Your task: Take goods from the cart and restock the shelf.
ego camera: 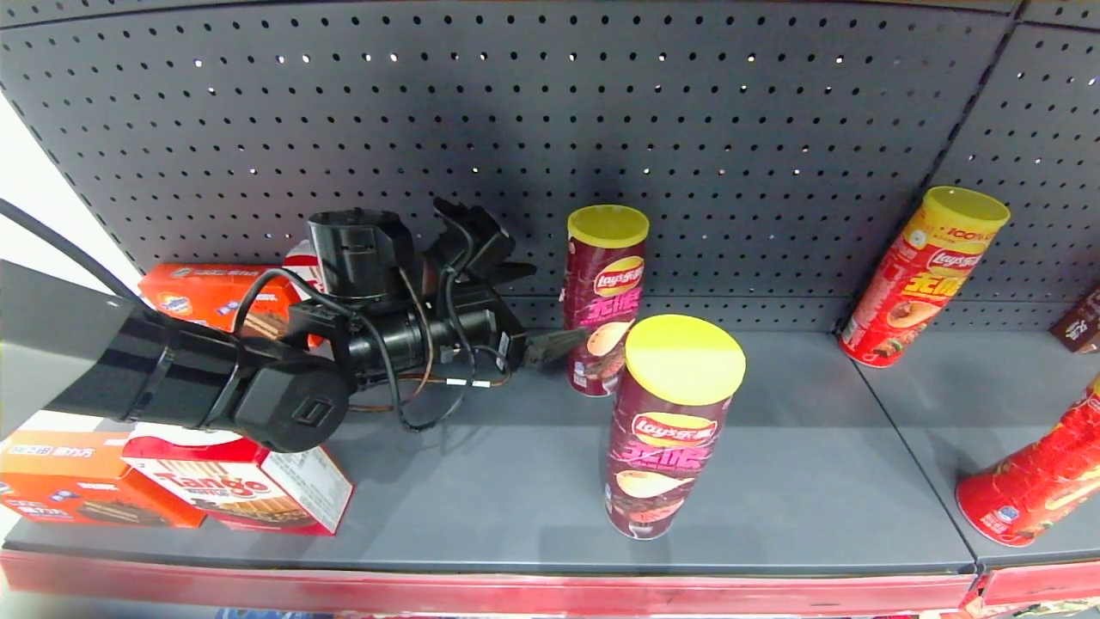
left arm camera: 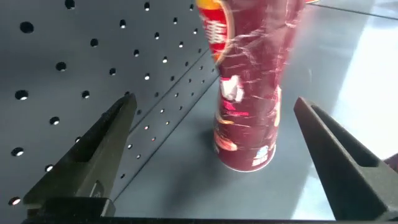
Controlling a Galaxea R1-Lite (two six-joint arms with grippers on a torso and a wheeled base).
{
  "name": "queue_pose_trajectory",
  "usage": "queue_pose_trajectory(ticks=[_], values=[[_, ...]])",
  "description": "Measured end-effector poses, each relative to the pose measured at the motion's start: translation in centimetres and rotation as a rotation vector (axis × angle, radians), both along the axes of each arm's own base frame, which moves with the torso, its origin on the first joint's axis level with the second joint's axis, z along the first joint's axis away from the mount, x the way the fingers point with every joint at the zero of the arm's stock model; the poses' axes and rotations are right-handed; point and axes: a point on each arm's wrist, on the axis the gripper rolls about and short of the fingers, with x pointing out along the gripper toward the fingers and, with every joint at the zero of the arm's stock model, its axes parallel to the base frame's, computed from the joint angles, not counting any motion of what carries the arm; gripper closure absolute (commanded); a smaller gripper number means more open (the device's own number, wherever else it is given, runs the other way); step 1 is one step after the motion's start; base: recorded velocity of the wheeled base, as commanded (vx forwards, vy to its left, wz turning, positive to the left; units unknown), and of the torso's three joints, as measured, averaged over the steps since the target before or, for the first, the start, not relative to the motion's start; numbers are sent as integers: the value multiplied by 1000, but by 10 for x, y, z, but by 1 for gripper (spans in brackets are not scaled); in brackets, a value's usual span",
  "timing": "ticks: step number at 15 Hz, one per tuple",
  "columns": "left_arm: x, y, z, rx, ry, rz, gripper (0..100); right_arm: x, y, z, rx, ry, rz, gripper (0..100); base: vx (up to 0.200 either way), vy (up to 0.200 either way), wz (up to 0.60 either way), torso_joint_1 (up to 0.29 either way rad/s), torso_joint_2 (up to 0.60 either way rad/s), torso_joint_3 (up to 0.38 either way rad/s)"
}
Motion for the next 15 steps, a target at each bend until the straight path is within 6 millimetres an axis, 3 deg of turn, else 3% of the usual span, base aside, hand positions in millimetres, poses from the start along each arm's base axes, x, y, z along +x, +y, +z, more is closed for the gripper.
queue_pose_trajectory(ticks=[11,15], values=[[8,13,0,5,-5,113,0,0,0,0,0,0,0,0,0,0,0,0,0,0],[3,16,2,8,-8,118,0,0,0,0,0,0,0,0,0,0,0,0,0,0]])
